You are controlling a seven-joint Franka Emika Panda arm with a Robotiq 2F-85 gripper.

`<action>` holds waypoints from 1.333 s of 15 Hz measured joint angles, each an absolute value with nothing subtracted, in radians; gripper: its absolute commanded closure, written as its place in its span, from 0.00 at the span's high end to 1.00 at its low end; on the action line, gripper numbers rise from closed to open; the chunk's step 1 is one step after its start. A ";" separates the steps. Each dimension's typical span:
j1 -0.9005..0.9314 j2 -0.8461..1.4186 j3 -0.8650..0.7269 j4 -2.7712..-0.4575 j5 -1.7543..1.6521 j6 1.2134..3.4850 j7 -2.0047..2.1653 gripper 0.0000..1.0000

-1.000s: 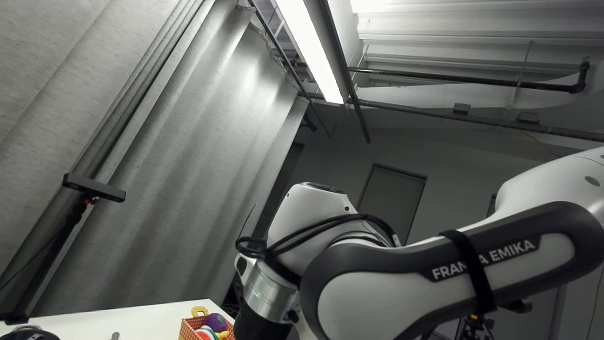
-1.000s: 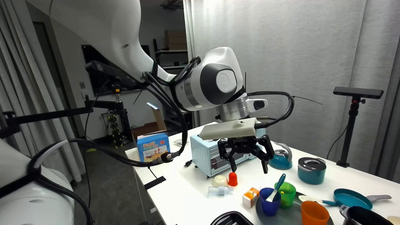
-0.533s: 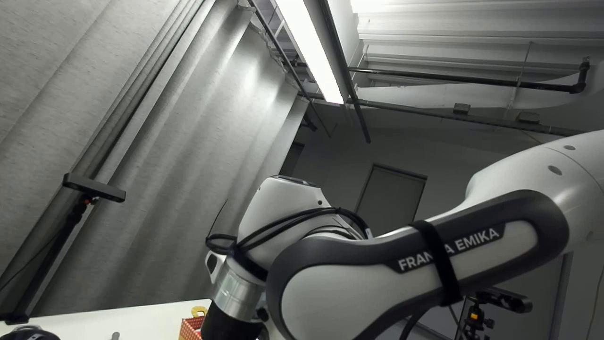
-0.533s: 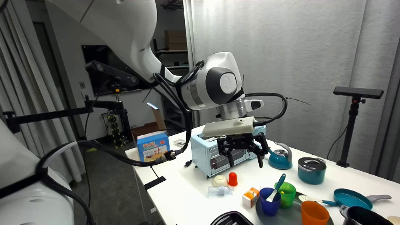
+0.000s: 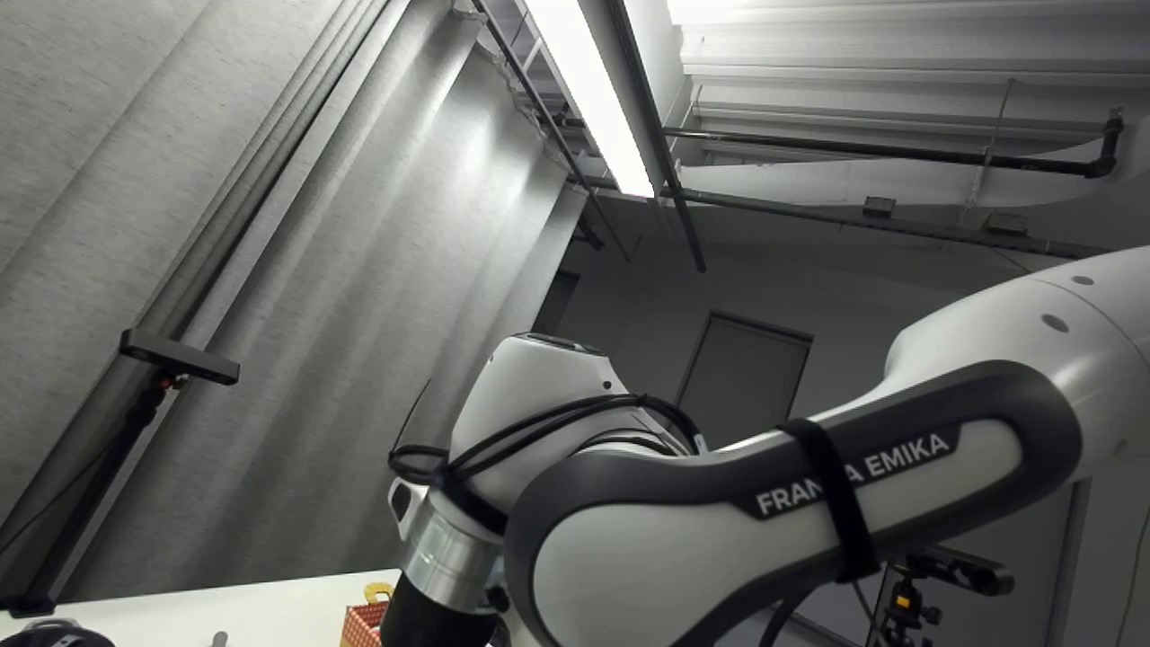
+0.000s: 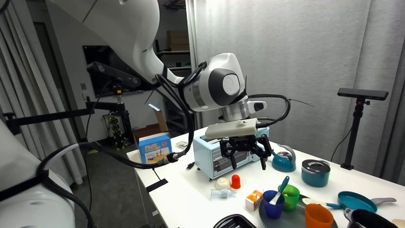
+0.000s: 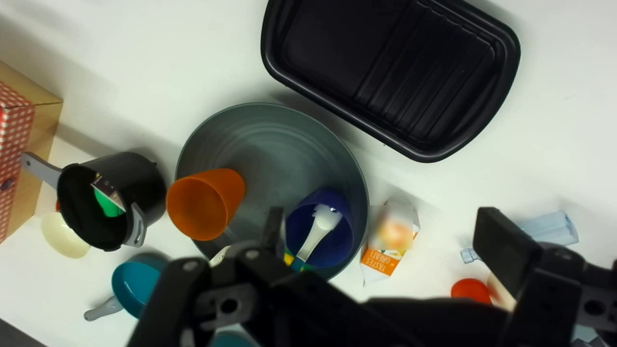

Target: Pick up the object and put it in the orange cup

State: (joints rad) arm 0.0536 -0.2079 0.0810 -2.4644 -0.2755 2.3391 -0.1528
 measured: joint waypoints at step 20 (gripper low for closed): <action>0.082 0.059 0.106 -2.278 -0.228 2.436 -0.154 1.00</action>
